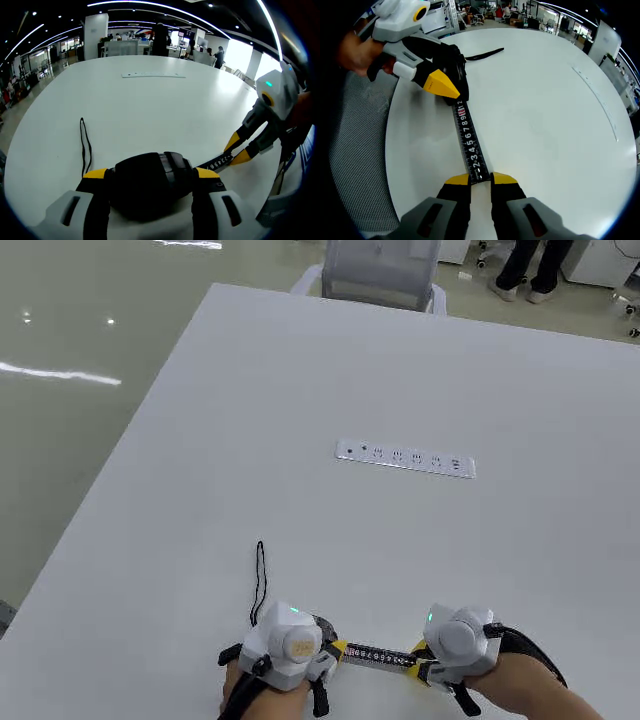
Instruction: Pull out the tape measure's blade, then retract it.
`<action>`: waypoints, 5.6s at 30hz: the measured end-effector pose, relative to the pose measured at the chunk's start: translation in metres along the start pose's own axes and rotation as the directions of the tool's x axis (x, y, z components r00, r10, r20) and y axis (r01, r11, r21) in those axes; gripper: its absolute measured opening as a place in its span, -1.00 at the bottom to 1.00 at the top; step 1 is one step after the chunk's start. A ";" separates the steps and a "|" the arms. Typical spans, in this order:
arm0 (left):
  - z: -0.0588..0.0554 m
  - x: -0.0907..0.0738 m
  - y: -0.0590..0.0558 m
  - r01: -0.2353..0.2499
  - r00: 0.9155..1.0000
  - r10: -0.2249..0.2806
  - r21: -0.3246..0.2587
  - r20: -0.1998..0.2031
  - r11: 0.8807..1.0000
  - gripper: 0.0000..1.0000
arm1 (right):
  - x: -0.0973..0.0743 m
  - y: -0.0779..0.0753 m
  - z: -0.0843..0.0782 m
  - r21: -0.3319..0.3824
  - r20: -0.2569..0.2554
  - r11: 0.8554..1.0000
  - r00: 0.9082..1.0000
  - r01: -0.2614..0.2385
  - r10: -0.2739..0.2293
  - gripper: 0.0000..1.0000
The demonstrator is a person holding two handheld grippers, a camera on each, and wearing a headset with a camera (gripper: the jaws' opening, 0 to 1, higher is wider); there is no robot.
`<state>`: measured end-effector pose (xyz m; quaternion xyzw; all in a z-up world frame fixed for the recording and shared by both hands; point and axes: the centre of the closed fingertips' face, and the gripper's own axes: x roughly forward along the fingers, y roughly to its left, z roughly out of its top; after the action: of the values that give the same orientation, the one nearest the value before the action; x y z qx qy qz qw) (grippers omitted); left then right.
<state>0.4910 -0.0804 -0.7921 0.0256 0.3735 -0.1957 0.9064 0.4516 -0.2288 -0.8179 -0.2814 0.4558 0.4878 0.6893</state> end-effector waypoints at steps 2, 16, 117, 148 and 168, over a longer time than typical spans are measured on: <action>0.000 0.000 0.000 0.000 1.000 0.000 0.000 0.000 1.000 0.27 | 0.000 0.001 0.001 -0.001 0.001 1.000 1.000 -0.001 0.001 -0.74; 0.000 0.000 0.000 0.001 1.000 -0.001 -0.001 0.001 1.000 0.27 | 0.004 0.002 0.006 -0.005 0.005 1.000 1.000 -0.007 0.007 -0.74; 0.000 0.000 0.000 0.004 1.000 -0.004 0.003 0.003 1.000 0.25 | 0.020 0.012 0.038 -0.025 0.024 0.999 0.999 -0.022 0.022 -0.74; 0.000 0.000 0.000 0.007 1.000 -0.007 0.003 0.004 1.000 0.26 | 0.023 0.015 0.046 -0.035 0.027 0.999 0.999 -0.026 0.027 -0.74; 0.000 0.001 0.000 0.009 1.000 -0.009 0.001 0.005 1.000 0.27 | 0.027 0.015 0.052 -0.038 0.031 0.999 0.999 -0.030 0.031 -0.74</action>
<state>0.4920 -0.0808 -0.7927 0.0238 0.3712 -0.1999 0.9065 0.4586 -0.1692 -0.8190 -0.2796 0.4397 0.5112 0.6835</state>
